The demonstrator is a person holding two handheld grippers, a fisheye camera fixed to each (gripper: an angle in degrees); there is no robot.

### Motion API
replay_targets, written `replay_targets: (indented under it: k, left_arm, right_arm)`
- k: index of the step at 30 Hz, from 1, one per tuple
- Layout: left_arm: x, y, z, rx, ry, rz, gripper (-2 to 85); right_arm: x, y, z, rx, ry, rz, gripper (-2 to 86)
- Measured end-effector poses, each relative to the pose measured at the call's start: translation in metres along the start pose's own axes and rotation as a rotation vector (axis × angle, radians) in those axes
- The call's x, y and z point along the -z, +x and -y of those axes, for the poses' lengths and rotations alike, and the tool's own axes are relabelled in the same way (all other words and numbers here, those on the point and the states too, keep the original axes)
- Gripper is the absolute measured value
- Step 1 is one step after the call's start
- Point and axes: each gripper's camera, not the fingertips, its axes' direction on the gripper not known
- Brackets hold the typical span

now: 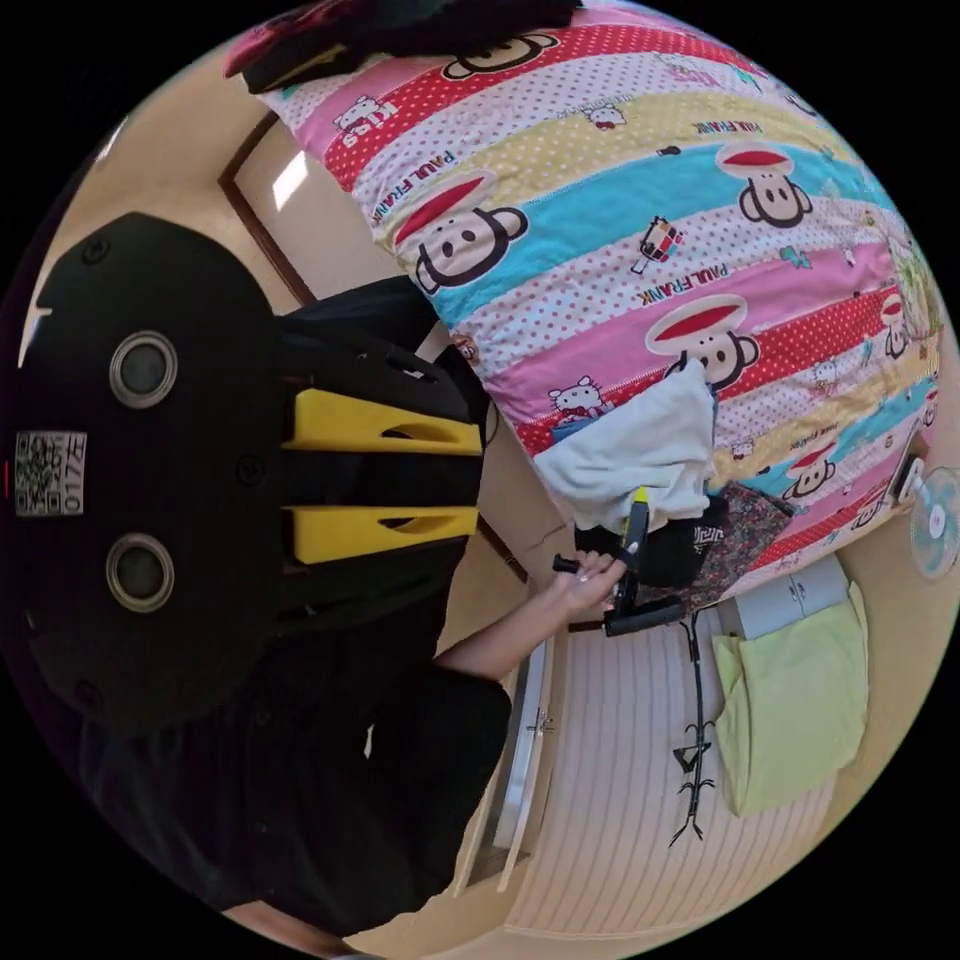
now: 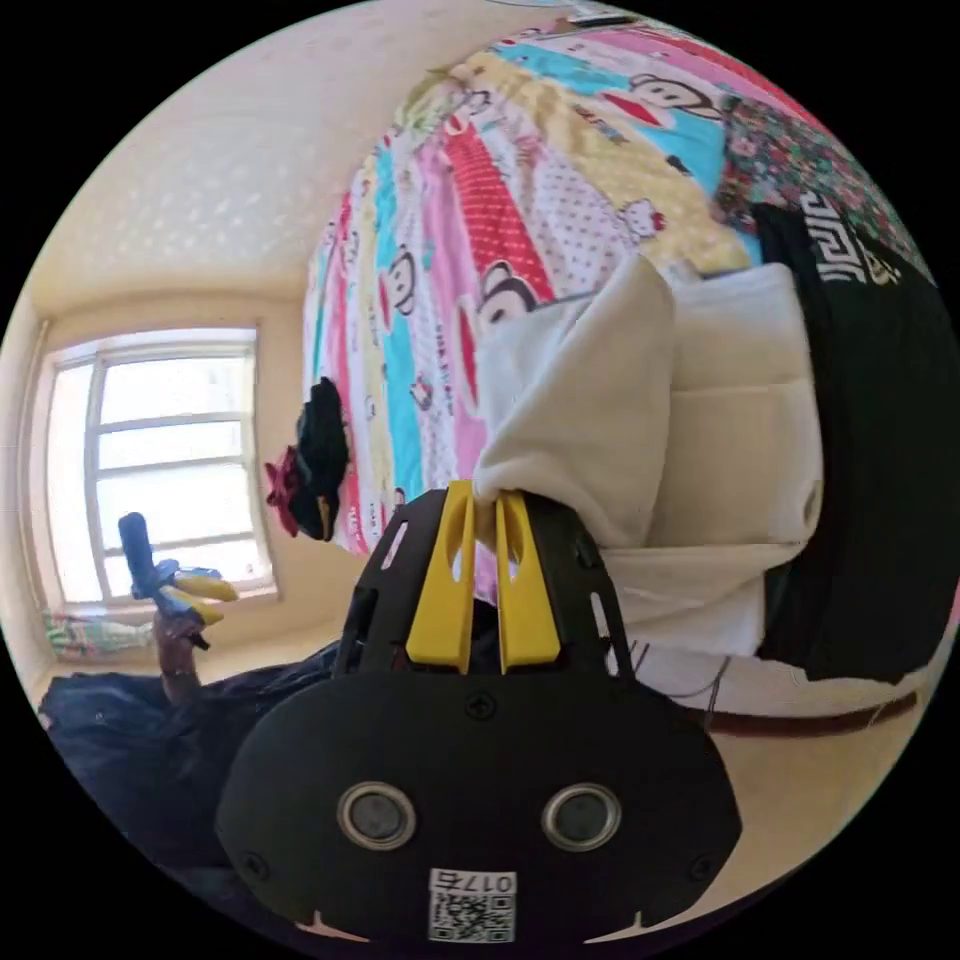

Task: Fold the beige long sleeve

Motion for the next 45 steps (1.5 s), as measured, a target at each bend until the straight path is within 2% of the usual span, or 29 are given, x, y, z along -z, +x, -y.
replay_targets:
  k: [1, 2, 3, 5, 6, 8, 9, 10, 12, 16, 18, 19, 22, 28, 30, 32, 35, 39, 41, 45]
  left_arm:
    - [0.009, -0.008, -0.007, 0.039, 0.05, -0.011, 7.9]
    - [0.017, -0.016, -0.014, 0.079, 0.096, -0.018, 7.6]
    - [0.02, -0.019, -0.017, 0.099, 0.116, -0.02, 7.5]
    - [0.026, -0.033, -0.024, 0.161, 0.155, -0.027, 7.5]
    - [0.026, -0.036, -0.025, 0.175, 0.155, -0.028, 7.7]
    - [0.022, -0.048, -0.024, 0.227, 0.148, -0.021, 9.3]
    - [0.02, -0.05, -0.023, 0.237, 0.144, -0.02, 9.8]
    - [0.016, -0.055, -0.021, 0.249, 0.135, -0.021, 10.3]
    - [0.009, -0.06, -0.017, 0.254, 0.134, -0.025, 10.6]
    - [-0.016, -0.077, 0.003, 0.272, 0.091, -0.069, 10.7]
    - [-0.028, -0.083, 0.014, 0.266, 0.075, -0.103, 10.7]
    - [-0.036, -0.085, 0.023, 0.261, 0.062, -0.118, 10.7]
    - [-0.05, -0.091, 0.041, 0.262, 0.033, -0.125, 10.6]
    - [-0.051, -0.106, 0.051, 0.287, 0.085, -0.115, 9.7]
    - [-0.054, -0.117, 0.054, 0.311, 0.088, -0.119, 9.4]
    - [-0.062, -0.132, 0.061, 0.327, 0.096, -0.14, 9.6]
    - [-0.074, -0.15, 0.079, 0.337, 0.093, -0.162, 10.3]
    - [-0.087, -0.166, 0.106, 0.316, 0.094, -0.079, 11.7]
    - [-0.093, -0.18, 0.12, 0.337, 0.065, -0.048, 12.7]
    - [-0.086, -0.196, 0.139, 0.309, 0.143, -0.105, 13.0]
  right_arm:
    - [-0.006, -0.034, 0.003, 0.098, -0.015, 0.117, 3.5]
    - [-0.021, -0.068, 0.003, 0.186, -0.063, 0.145, 3.5]
    - [-0.031, -0.084, 0.002, 0.223, -0.093, 0.131, 3.4]
    - [-0.084, -0.126, -0.011, 0.359, -0.284, 0.013, 3.6]
    - [-0.1, -0.13, -0.014, 0.377, -0.355, -0.025, 3.7]
    - [-0.151, -0.126, -0.022, 0.358, -0.651, -0.116, 4.0]
    - [-0.157, -0.123, -0.02, 0.345, -0.698, -0.113, 4.2]
    - [-0.158, -0.119, -0.012, 0.32, -0.725, -0.081, 4.6]
    - [-0.142, -0.117, 0.012, 0.341, -0.663, -0.047, 4.8]
    - [-0.099, -0.098, 0.095, 0.309, -0.431, -0.383, 8.3]
    - [-0.097, -0.081, 0.13, 0.292, -0.376, -0.533, 10.6]
    - [-0.105, -0.066, 0.148, 0.279, -0.406, -0.587, 11.3]
    - [-0.15, -0.021, 0.163, 0.188, -0.728, -0.619, 9.6]
    - [-0.097, -0.08, 0.126, 0.331, -0.718, -0.626, 3.5]
    - [-0.078, -0.087, 0.104, 0.303, -0.813, -0.619, 3.3]
    - [-0.071, -0.068, 0.068, 0.179, -1.062, -0.599, 3.2]
    - [-0.069, -0.038, 0.033, 0.06, -1.274, -0.658, 3.4]
    - [-0.053, -0.046, 0.054, 0.015, -1.231, -0.685, 4.2]
    - [-0.047, -0.068, 0.094, 0.07, -1.115, -0.706, 5.5]
    - [-0.048, -0.102, 0.158, 0.205, -0.879, -0.795, 7.3]
